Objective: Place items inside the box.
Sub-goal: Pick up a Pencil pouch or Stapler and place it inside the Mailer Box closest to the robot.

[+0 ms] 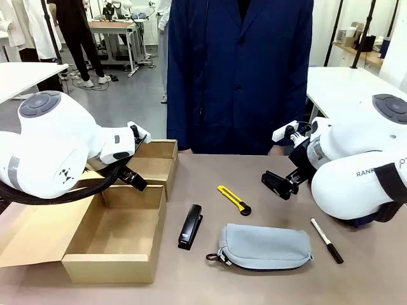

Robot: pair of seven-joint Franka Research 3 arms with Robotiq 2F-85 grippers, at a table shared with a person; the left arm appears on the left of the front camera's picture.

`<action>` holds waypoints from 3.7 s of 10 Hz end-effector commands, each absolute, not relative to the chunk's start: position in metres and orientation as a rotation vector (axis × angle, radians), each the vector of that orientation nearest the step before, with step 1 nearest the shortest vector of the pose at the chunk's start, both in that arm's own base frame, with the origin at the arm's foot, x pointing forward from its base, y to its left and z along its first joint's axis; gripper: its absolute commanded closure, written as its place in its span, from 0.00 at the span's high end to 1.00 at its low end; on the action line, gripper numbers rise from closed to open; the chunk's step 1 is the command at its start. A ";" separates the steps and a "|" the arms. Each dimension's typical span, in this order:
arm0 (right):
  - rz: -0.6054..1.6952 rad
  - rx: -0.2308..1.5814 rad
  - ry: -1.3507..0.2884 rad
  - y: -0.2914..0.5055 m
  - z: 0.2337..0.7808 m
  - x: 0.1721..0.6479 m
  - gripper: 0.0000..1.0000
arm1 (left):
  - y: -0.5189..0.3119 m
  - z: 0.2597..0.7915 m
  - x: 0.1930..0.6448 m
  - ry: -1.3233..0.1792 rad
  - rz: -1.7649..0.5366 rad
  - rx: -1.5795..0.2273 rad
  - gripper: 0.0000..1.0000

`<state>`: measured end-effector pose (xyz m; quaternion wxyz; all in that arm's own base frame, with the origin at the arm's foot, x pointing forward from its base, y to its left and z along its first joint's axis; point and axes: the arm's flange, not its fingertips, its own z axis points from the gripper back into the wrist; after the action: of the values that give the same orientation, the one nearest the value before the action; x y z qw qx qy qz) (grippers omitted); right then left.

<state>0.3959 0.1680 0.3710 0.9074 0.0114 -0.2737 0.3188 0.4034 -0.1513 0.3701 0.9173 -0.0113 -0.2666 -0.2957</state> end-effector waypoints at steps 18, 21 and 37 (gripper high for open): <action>0.658 0.024 -0.565 0.168 0.371 0.396 1.00 | -0.151 0.370 0.403 -0.549 -0.608 -0.023 1.00; 0.658 0.024 -0.565 0.168 0.371 0.396 1.00 | -0.151 0.370 0.403 -0.549 -0.608 -0.023 1.00; -0.383 1.086 -0.613 -0.276 0.427 0.237 1.00 | 0.268 0.404 0.247 -0.761 0.105 -1.251 1.00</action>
<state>0.2459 -0.2812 0.3989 0.7817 0.5127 -0.2816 -0.2165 0.2465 0.2731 0.3744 0.7227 -0.5843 -0.3550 0.1014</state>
